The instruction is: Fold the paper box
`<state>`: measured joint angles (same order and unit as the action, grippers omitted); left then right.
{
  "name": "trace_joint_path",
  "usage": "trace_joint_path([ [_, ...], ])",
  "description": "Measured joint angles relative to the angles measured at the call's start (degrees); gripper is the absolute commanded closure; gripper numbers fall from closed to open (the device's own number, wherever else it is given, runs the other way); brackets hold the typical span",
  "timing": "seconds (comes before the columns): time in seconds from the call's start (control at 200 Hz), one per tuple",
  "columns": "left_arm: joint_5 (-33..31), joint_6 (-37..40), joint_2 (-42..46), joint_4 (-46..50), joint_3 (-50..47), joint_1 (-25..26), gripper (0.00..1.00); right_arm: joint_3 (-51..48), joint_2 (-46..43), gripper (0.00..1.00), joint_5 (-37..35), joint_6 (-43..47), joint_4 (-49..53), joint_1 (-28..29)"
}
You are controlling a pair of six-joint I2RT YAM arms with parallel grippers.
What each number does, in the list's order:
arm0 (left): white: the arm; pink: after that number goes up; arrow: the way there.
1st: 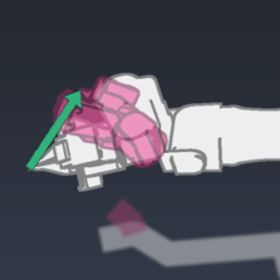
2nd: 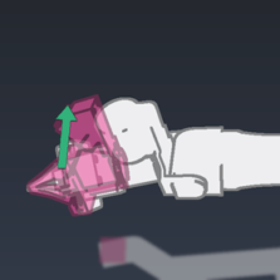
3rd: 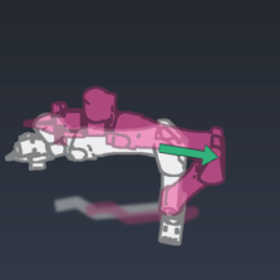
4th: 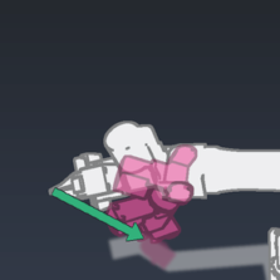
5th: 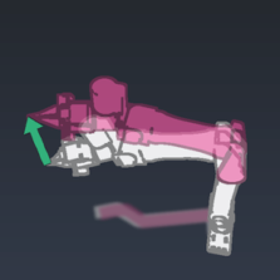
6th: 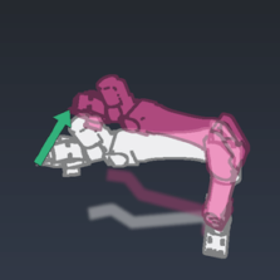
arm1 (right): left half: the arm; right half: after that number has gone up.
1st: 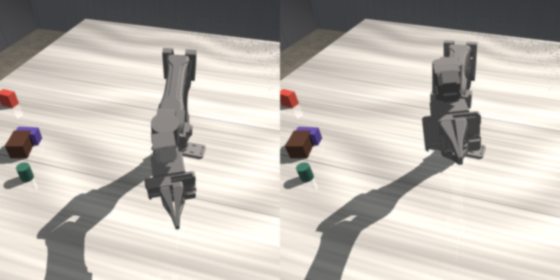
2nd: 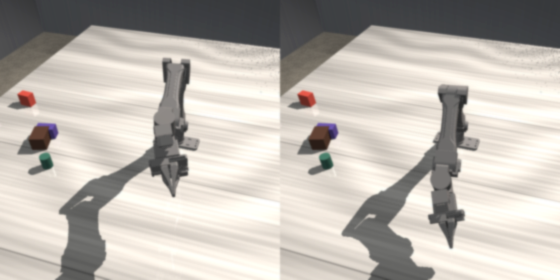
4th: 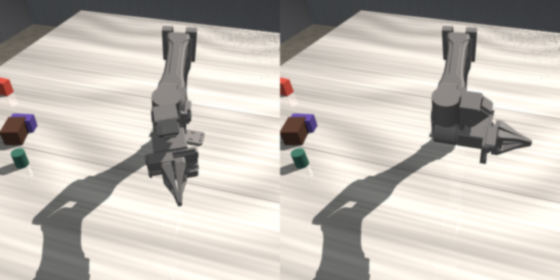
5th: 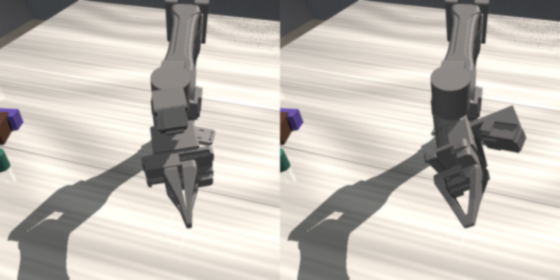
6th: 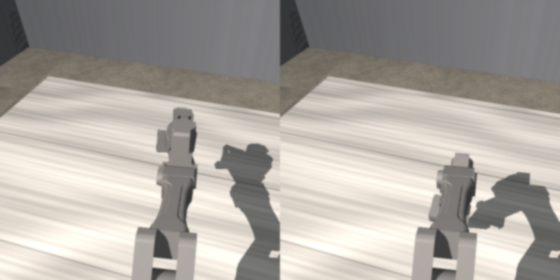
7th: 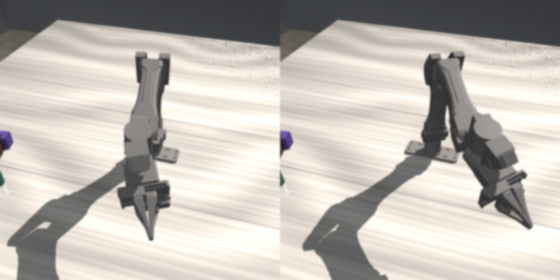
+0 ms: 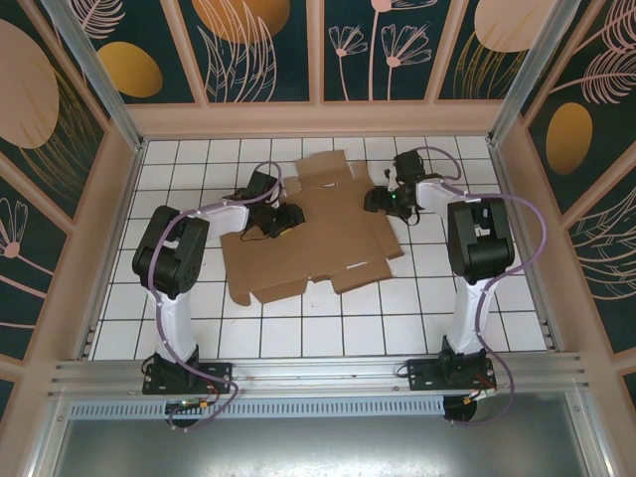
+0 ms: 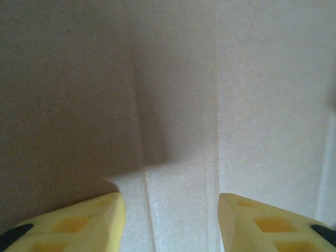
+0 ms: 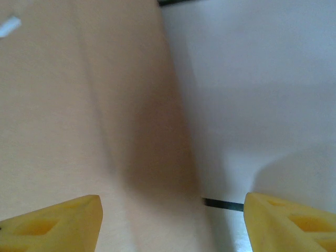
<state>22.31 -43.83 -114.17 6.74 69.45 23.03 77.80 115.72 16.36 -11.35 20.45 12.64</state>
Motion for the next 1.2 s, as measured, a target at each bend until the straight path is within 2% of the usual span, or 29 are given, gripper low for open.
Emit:
trace_joint_path([
  [0.15, 0.2, -0.4, -0.4, -1.3, 0.0, 0.0, 0.52, 0.8, 0.9, 0.33, 1.8, 1.2, 0.8, -0.7],
  [0.24, 0.1, -0.4, -0.5, -1.7, 0.0, 0.0, 0.52, 0.9, 1.1, 0.40, 3.3, 2.1, 1.0, -1.2],
  [0.49, -0.1, -0.4, -0.8, -2.3, 0.0, 0.0, 0.54, -0.3, 1.2, 0.54, 14.8, 2.1, -0.4, -1.4],
  [0.666, -0.1, -0.4, -1.0, -3.0, 0.0, 0.0, 0.54, -1.4, 0.9, 0.52, 22.6, 2.1, -1.7, -1.4],
  [0.726, -0.1, -0.4, -1.0, -3.1, -0.1, 0.0, 0.54, -1.4, 0.9, 0.53, 22.8, 2.1, -1.6, -1.6],
  [1.121, -0.3, -0.4, -1.0, -3.6, -0.3, 0.0, 0.55, -2.0, -0.2, 0.88, 19.2, 1.8, -1.7, -1.5],
  [1.201, -0.3, -0.4, -1.0, -3.6, -0.3, 0.0, 0.56, -1.2, -1.3, 0.92, 17.9, 1.7, 0.0, -0.9],
])
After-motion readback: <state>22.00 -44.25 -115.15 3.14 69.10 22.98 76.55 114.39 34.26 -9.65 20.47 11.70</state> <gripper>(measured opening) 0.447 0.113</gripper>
